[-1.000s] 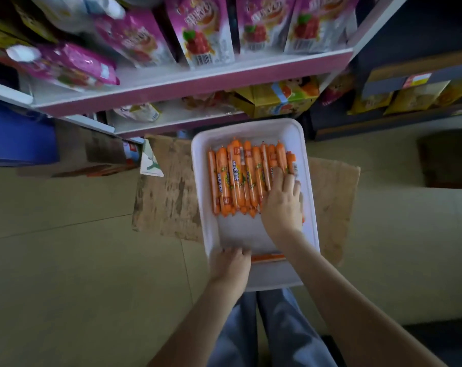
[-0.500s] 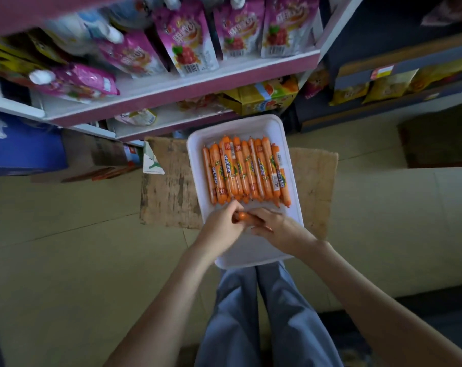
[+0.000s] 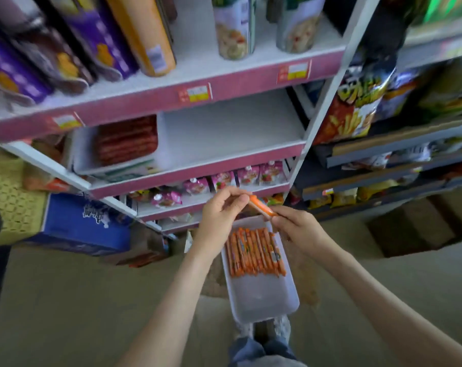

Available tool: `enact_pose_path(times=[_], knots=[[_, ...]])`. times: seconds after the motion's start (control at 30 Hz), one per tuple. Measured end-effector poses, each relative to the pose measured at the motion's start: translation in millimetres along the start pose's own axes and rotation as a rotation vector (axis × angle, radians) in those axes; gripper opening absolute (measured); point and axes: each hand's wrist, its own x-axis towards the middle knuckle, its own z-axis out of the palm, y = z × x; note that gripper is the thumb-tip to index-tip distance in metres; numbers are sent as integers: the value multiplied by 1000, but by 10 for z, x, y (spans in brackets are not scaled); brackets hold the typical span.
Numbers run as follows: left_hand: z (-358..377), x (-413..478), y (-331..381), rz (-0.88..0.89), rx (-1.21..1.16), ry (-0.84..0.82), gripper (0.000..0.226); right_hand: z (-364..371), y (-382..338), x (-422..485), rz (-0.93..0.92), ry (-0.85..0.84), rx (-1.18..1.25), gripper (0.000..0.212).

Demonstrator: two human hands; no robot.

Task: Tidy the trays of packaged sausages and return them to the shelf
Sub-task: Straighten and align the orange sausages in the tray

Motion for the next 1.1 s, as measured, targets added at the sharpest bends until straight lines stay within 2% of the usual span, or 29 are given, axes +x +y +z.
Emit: enact_pose_path(times=[0.1, 0.2, 0.27, 0.33, 0.37, 0.43, 0.5, 0.53, 0.6, 0.67, 0.8, 0.9, 1.03, 1.1], knots=[[-89, -12, 390, 23, -71, 75, 10, -251, -566, -127, -64, -16, -49, 15], [-205, 15, 644, -16, -236, 211, 14, -455, -982, -265, -164, 51, -43, 39], [-304, 13, 762, -63, -307, 242, 16, -542, -1192, -382, -231, 165, 53, 30], [-353, -12, 819, -120, -323, 179, 16, -561, -1371, -460, -295, 279, 178, 21], [-341, -45, 844, -122, -272, 121, 16, -544, -1444, -469, -321, 328, 214, 19], [-259, -137, 881, -33, 29, -2, 23, -473, -1562, -455, -378, 389, 206, 18], [-136, -247, 973, 153, 450, -42, 30, -378, -1632, -424, -438, 414, 103, 24], [-67, -307, 1052, 263, 589, -29, 27, -336, -1662, -413, -472, 418, 49, 29], [44, -419, 1233, 363, 616, 13, 14, -284, -1726, -422, -533, 425, -2, 36], [80, -432, 1345, 383, 583, 70, 16, -275, -1783, -458, -553, 442, 52, 37], [66, -364, 1364, 509, 548, 67, 22, -326, -1827, -558, -623, 454, 222, 20], [65, -351, 1354, 518, 596, 41, 22, -370, -1822, -611, -687, 449, 253, 5], [2, -383, 1358, 477, 565, 68, 7, -476, -1778, -561, -633, 535, 343, 10], [-58, -423, 1374, 442, 618, 93, 19, -535, -1709, -493, -526, 593, 501, 14]])
